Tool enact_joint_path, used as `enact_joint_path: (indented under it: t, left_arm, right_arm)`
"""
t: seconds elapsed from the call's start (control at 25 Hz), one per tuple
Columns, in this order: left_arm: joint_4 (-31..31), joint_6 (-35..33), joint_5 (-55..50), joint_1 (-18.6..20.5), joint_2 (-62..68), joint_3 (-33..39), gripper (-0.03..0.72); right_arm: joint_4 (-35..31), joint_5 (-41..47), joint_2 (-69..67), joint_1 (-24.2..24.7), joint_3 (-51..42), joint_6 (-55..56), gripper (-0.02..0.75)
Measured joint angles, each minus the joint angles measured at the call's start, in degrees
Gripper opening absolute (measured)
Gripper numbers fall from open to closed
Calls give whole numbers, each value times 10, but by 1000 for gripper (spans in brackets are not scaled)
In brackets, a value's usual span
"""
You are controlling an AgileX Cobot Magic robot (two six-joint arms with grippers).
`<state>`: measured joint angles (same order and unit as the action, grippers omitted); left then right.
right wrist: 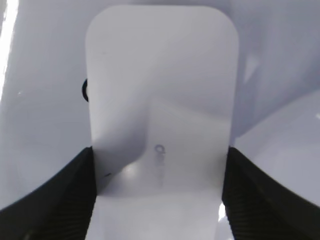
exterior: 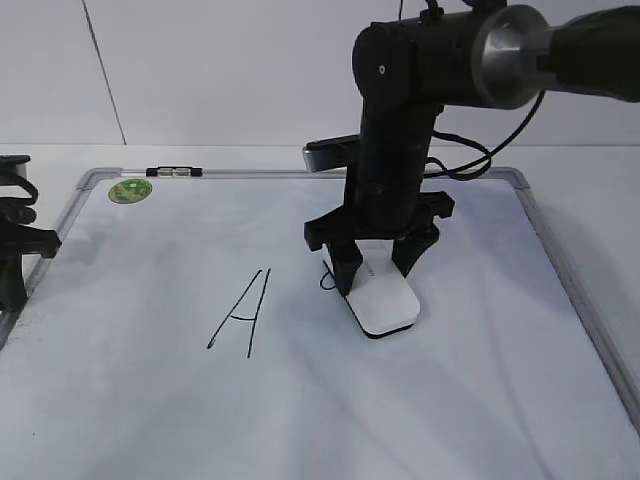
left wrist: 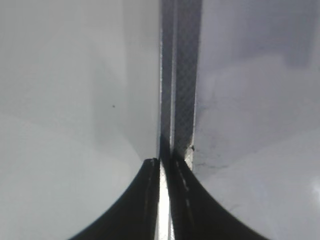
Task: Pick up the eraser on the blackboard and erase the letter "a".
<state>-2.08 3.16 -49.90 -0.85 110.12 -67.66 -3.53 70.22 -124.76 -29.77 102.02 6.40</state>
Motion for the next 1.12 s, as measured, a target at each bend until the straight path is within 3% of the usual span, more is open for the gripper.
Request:
enact_joint_path:
  t: [0.76,1.12]
  left_arm:
    - [0,0,0,0,0,0,53]
    - [0,0,0,0,0,0,52]
  right_arm:
    - [6,6,-9,-8,7,0,562]
    - [21,4,-11,-41,10,1,562]
